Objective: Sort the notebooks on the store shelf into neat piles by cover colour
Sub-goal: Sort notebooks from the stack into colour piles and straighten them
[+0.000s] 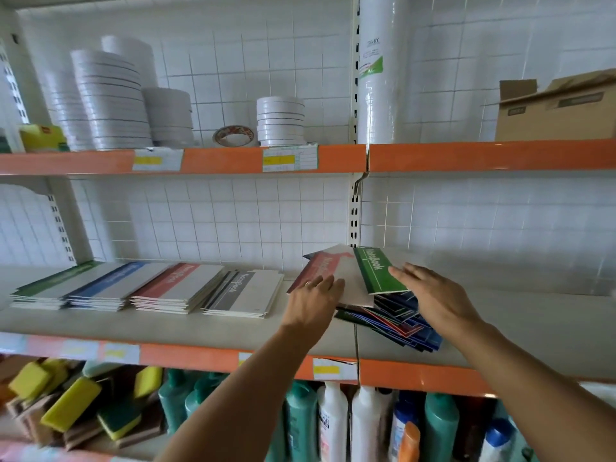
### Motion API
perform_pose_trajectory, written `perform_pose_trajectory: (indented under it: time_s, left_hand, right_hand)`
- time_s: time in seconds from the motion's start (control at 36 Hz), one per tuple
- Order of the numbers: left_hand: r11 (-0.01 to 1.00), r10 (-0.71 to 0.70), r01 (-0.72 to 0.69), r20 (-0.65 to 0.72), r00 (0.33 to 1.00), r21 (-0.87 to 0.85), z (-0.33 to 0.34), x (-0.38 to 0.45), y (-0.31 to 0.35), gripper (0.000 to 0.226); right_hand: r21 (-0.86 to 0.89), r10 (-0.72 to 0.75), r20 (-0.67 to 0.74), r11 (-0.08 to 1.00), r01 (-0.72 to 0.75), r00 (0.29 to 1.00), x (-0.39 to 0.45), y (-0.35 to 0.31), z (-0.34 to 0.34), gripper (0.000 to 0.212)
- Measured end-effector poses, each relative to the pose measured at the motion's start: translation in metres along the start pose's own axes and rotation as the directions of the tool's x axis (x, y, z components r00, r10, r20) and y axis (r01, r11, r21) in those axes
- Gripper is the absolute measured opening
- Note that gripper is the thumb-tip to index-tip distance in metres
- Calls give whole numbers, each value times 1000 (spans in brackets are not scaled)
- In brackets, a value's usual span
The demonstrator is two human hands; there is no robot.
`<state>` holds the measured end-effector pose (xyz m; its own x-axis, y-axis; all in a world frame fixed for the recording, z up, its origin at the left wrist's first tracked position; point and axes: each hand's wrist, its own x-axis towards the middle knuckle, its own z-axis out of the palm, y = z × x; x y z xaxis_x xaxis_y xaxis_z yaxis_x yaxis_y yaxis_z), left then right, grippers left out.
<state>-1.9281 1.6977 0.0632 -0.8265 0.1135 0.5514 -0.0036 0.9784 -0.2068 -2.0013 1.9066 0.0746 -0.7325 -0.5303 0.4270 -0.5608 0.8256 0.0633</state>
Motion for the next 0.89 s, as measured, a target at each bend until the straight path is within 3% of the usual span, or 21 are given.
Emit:
perform_pose_trajectory:
  time_s: [0.17,0.28,0.33,0.44,0.56,0.67,0.75,0.81,0.89]
  left_hand:
    - [999,-40,39,-39,998,-6,-2,-33,-35,42]
    - [998,-58,57,-56,997,-11,-7,-52,-65,19]
    - [996,-85,84,-58,995,-31,-5,-62,-82,38]
    - [995,-100,100,-35,994,6,0,-85,-115,46]
    - [988,-152,152,-15,988,11,-2,-109,-155,49]
    - [980,-201,200,137,970,16,-1,-133,-195,48]
    - [972,-236,234,124,964,36,7,-150,-234,48]
    - [976,-213,214,40,976,-43,7,-158,-254,42]
    - [983,-185,184,68,980,14,11,-169,-283,43]
  right_hand:
    - [21,-36,-17,999,36,999,8,-30,-1,80]
    - [15,-95,-29,995,96,995,14,-63,-7,77]
    - [39,-141,-39,989,142,989,17,-80,-8,76]
    - [97,-191,-58,976,195,980,29,-115,1,77]
    - [42,-228,-175,970,238,958,52,-148,24,86]
    - [-18,-259,-215,965,261,942,69,-191,39,88]
    - [-14,-260,-212,965,263,942,76,-224,48,89]
    - [2,-239,-202,970,244,950,76,-242,55,89]
    - [28,-183,-165,981,190,969,79,-263,70,90]
